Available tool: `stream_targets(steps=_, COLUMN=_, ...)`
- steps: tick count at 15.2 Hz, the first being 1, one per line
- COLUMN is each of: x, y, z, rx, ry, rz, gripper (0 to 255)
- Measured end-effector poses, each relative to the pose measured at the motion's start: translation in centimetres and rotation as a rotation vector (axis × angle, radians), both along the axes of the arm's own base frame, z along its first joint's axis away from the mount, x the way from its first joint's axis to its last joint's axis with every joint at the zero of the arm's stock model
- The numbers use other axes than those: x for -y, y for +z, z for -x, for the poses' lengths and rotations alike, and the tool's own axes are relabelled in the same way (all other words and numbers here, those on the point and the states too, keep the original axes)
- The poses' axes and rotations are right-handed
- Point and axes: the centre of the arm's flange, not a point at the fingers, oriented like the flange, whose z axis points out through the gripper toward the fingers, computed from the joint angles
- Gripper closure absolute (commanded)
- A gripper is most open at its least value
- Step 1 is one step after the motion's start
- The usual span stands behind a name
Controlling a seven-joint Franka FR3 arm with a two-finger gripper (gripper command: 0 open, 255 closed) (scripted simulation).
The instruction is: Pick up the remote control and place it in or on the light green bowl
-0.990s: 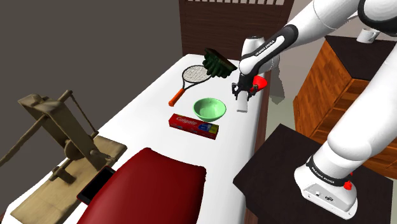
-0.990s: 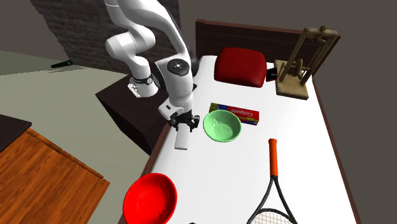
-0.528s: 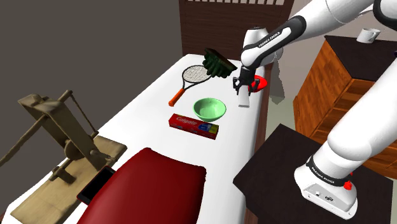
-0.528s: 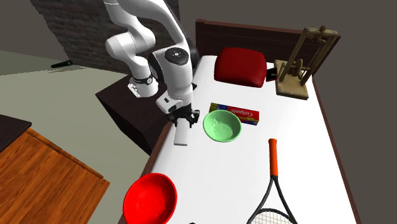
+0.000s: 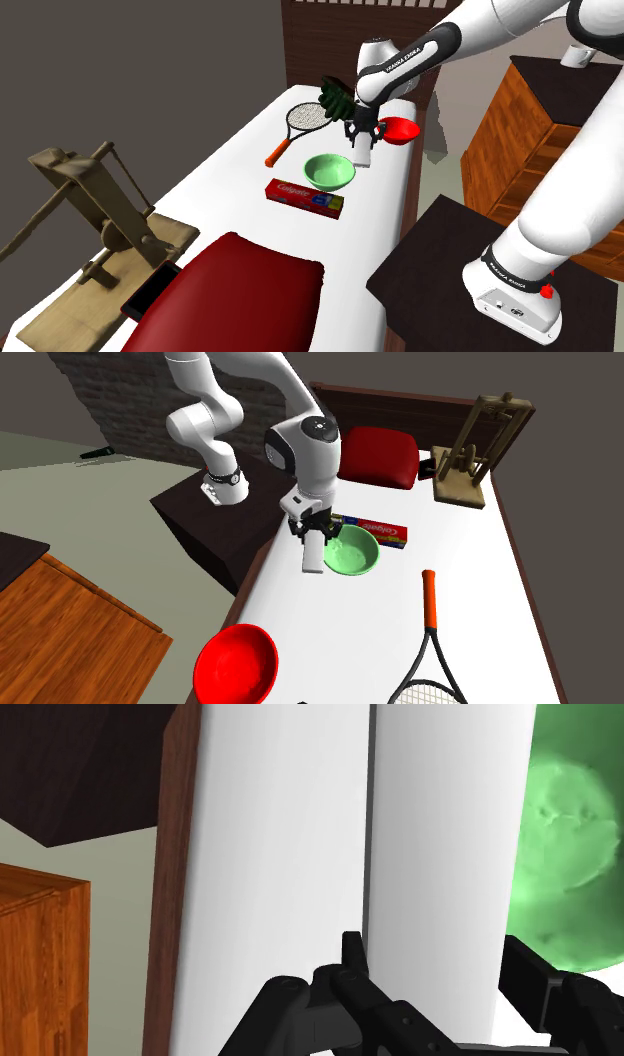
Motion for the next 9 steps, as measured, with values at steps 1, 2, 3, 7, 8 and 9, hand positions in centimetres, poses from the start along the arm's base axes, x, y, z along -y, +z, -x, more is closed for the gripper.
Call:
stream_targets(steps=1, x=-1.4, y=0.0, z=-0.6, rx=0.0, ry=0.001, rz=0.0, gripper=255)
stream_targets(steps=2, x=-2.5, y=0.0, z=-1.4, rx=0.0, ry=0.001, rz=0.0, gripper=255)
stream_targets(steps=3, x=-3.3, y=-0.1, z=-2.1, rx=0.0, ry=0.0, rz=0.0, gripper=255)
stream_targets(steps=7, x=-7.3, y=0.4, z=-5.6, rx=0.0, ry=0.0, rz=-0.001, gripper=255)
stream_targets(steps=8, x=-8.3, y=0.5, z=-6.2, rx=0.0, ry=0.0, rz=0.0, gripper=255)
stream_targets(steps=9, x=-8.9, y=0.2, z=-6.6, rx=0.0, ry=0.0, rz=-0.001, gripper=255)
